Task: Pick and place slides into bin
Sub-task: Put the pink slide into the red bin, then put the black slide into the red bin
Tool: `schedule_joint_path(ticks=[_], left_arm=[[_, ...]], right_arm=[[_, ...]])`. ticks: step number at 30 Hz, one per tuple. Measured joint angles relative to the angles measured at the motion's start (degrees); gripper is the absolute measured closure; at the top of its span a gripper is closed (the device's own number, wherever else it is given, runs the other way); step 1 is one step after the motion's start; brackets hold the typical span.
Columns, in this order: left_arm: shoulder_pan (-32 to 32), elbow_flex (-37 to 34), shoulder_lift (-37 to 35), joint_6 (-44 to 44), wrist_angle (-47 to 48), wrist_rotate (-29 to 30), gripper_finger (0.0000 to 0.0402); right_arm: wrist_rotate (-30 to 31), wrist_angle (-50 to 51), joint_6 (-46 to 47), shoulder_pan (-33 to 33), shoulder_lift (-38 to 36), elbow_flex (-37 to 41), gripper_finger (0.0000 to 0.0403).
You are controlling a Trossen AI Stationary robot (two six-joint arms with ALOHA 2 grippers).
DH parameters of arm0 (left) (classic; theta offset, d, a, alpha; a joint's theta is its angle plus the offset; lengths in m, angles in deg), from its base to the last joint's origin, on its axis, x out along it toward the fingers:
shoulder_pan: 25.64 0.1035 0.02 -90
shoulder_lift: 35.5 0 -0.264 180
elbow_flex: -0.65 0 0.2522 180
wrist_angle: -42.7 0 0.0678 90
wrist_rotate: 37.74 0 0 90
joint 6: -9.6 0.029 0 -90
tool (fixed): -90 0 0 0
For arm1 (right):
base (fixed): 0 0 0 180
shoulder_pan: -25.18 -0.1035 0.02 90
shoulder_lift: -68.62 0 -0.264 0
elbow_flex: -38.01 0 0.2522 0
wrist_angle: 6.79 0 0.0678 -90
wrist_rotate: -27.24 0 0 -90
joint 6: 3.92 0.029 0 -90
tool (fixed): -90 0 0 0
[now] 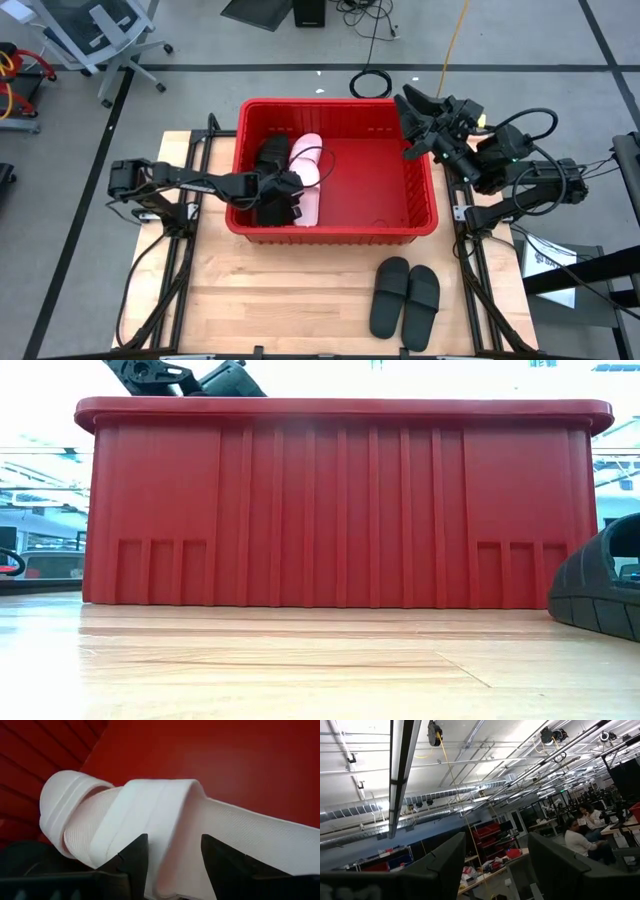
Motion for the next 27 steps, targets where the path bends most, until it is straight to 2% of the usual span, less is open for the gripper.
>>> schedule_joint_path(ticks=[14,18,23,27], left_arm=[[0.0,0.1,-6.8,1.2,0.2,0.7,0.0229],[-0.2,0.1,-8.9,1.1,0.0,-0.9,0.0229],[-0.8,0.5,-12.3,1.1,-0.1,-3.7,0.0229],[-1.5,2.4,-14.4,2.5,-1.4,-8.3,0.0229]], right_arm=[[-0.1,0.5,2.3,0.0,0.9,0.0,0.0197],[-0.4,-0.6,3.6,0.0,1.3,0.0,0.0197],[-4.9,-1.4,5.4,0.0,1.3,0.0,0.0197],[-8.1,-1.0,7.4,0.0,1.3,0.0,0.0197]])
